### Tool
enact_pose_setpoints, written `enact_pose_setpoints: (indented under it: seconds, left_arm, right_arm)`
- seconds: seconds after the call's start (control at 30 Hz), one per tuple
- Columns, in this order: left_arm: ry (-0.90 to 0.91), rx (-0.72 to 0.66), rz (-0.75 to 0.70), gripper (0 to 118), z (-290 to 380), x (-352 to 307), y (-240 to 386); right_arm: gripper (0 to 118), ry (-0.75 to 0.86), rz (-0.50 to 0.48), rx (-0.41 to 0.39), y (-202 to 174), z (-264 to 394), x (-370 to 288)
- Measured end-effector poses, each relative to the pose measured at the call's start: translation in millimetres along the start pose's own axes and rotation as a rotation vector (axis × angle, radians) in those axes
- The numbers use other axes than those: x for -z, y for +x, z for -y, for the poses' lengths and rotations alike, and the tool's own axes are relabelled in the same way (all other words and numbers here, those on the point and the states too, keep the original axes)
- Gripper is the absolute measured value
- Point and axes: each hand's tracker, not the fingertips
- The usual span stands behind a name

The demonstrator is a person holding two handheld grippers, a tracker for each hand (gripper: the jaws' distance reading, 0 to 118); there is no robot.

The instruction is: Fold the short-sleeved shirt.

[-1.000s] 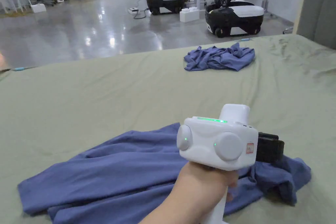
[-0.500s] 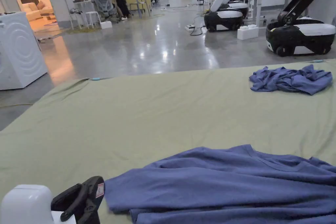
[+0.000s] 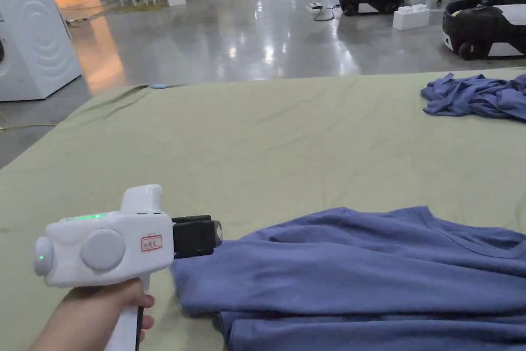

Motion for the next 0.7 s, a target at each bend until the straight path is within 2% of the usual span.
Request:
enact_pose_setpoints:
  seconds: [0.03,0.07,0.17,0.27,0.3,0.33,0.37,0.4,0.47,0.53,0.6,0.63,0.67,0.7]
  left_arm:
    - [-0.052,-0.01,0.002,118,-0.4,20.6,-3.7]
    - [-0.104,-0.004,-0.067,118,4.6,36.3,-3.1]
    - [-0.175,0.112,-0.139,118,17.8,59.7,3.2]
    - [-0.076,0.12,-0.185,118,35.3,50.4,13.7]
    - [-0.076,0.126,-0.185,111,34.5,46.5,19.3]
    - [-0.06,0.124,-0.187,111,34.7,39.2,28.1]
    - [0.0,0.146,-0.169,105,38.4,29.3,38.0]
    - [0.026,0.183,-0.14,88,40.1,24.0,50.4]
    - [0.02,0.239,-0.075,1,40.7,18.3,72.9]
    - [0.013,0.276,-0.025,2,43.2,11.5,86.7]
    - [0.096,0.323,-0.047,2,41.0,-5.2,96.6]
    - [0.131,0.334,-0.044,2,40.9,-14.4,101.3]
    - [0.154,0.313,-0.024,2,37.6,-23.9,102.5]
    - [0.156,0.286,0.002,2,34.2,-30.8,102.6]
  right_arm:
    - [3,-0.007,0.001,0.002,1.4,1.6,1.6]
    - [3,-0.013,0.004,0.0,2.9,3.8,3.2]
    - [3,-0.038,0.016,-0.012,8.5,10.2,7.0]
    - [3,-0.054,0.025,-0.003,14.7,15.3,8.1]
    - [3,-0.059,0.027,0.002,16.5,16.9,9.1]
    - [3,-0.067,0.028,0.004,18.0,19.0,11.4]
    - [3,-0.077,0.028,0.006,19.1,21.6,14.1]
    - [3,-0.091,0.014,0.004,20.4,24.6,16.7]
    - [3,-0.127,-0.008,-0.005,24.2,30.6,24.2]
    - [3,-0.156,-0.013,0.011,33.9,35.8,32.6]
    - [3,-0.185,-0.014,0.01,50.5,40.1,46.7]
    - [6,-0.216,0.004,-0.007,60.6,42.6,57.2]
    - [23,-0.266,0.017,-0.021,69.9,41.4,69.4]
    - [63,-0.306,0.02,-0.008,81.5,43.1,82.0]
